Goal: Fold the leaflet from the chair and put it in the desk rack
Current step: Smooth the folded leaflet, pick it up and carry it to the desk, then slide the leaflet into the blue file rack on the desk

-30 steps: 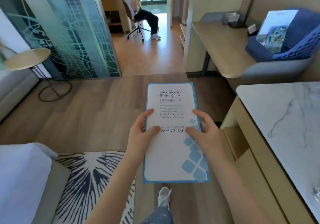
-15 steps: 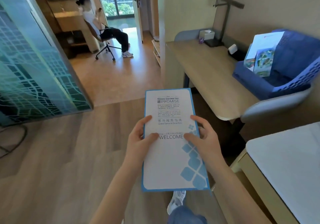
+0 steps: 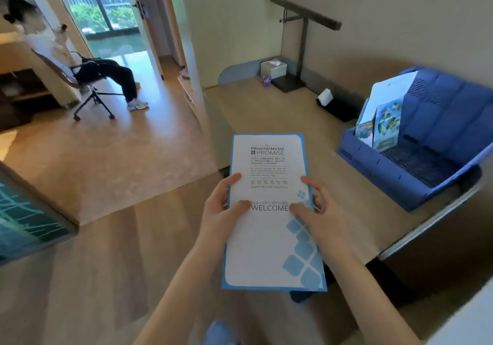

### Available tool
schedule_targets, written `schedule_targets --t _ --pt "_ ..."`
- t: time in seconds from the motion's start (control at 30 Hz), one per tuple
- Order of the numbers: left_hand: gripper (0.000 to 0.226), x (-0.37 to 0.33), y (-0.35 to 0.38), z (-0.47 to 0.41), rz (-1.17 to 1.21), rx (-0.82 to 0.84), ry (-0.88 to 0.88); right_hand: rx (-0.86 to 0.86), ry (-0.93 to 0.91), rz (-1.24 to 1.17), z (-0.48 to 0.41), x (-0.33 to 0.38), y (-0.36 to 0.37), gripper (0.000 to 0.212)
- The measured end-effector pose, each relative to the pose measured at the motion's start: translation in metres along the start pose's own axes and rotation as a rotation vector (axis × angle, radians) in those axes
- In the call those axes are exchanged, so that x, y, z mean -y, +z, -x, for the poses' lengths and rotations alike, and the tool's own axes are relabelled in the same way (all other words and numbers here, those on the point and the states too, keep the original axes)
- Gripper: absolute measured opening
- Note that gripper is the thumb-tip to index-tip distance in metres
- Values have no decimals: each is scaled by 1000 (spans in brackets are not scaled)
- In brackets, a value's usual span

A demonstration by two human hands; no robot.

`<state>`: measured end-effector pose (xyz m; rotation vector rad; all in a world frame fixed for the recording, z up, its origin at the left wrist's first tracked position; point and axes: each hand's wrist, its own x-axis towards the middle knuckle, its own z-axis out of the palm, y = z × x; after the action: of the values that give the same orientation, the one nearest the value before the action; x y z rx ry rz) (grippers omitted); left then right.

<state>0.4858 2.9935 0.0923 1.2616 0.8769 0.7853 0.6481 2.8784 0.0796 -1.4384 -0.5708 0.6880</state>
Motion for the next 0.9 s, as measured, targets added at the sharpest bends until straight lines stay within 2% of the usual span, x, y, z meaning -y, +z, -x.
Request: schedule_targets --t 0.17,0.47,0.67,0.9 --pt "55 2 20 -104 -33 163 -32 -182 -4 -17 -71 -10 7 54" --pt "54 -13 75 -282 -105 609 -3 -619 -46 -70 -170 -9 28 53" --pt "56 -14 133 -326 -146 871 -27 -870 -50 -60 -184 6 14 51" --pt "57 5 208 -336 -172 1034 -65 -1023 1 -72 -189 -1 -31 49"
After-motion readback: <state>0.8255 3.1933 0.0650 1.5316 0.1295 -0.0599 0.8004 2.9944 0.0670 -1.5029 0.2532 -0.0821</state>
